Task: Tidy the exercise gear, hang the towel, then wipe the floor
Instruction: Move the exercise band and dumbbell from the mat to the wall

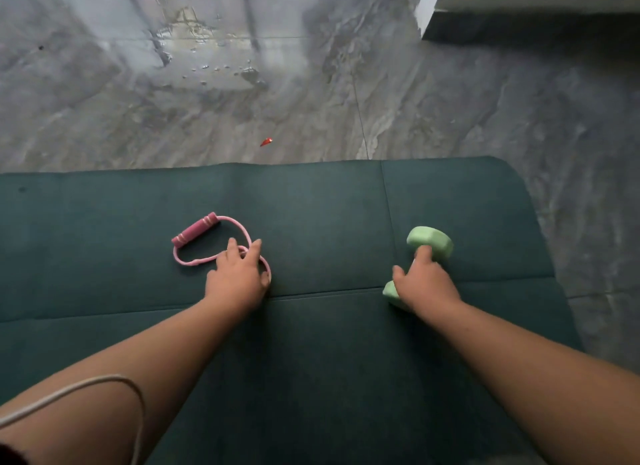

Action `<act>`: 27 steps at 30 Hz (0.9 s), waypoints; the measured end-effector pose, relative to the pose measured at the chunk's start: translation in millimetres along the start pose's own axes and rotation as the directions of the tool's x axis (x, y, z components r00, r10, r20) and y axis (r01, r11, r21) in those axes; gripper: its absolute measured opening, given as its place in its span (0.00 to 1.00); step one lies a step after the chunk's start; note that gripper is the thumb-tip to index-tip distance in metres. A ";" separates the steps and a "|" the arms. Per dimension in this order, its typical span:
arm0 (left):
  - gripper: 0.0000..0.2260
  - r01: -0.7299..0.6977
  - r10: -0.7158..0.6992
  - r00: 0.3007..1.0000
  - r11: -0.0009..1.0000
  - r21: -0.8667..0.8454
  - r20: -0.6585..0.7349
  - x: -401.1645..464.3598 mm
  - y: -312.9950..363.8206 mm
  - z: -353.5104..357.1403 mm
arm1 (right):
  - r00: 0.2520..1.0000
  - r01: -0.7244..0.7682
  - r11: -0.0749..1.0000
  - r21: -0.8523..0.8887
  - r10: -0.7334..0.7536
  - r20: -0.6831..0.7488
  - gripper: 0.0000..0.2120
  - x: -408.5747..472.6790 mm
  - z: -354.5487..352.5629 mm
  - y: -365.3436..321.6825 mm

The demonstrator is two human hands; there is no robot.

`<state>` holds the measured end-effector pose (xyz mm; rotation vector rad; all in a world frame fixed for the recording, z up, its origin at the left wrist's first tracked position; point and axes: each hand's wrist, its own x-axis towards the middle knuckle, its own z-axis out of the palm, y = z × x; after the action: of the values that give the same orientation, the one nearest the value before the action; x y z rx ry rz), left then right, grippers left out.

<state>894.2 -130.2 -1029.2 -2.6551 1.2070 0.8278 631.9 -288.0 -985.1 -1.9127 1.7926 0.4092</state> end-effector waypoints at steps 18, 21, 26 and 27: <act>0.20 -0.094 0.102 0.983 0.994 -0.061 0.150 -3.7 -41.5 8.8 | 0.933 -0.351 0.814 0.463 0.266 0.241 0.25 37.3 11.7 19.9; 0.17 -0.159 0.163 0.986 0.982 -0.097 0.035 -9.8 -30.2 3.2 | 0.944 -0.313 0.829 0.464 0.218 0.247 0.24 36.8 15.6 21.2; 0.17 -0.224 0.194 0.969 0.953 -0.206 -0.153 -33.9 2.2 -16.9 | 0.976 -0.166 0.882 0.442 0.084 0.199 0.18 16.7 -2.3 12.4; 0.18 -0.222 0.187 0.969 0.946 -0.236 -0.162 -44.7 8.9 -23.6 | 0.980 -0.136 0.893 0.430 0.057 0.192 0.17 5.3 -10.4 9.5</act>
<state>874.0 -113.9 -984.9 -2.8645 1.5296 0.8958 621.9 -298.3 -980.6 -1.4323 1.6941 0.1731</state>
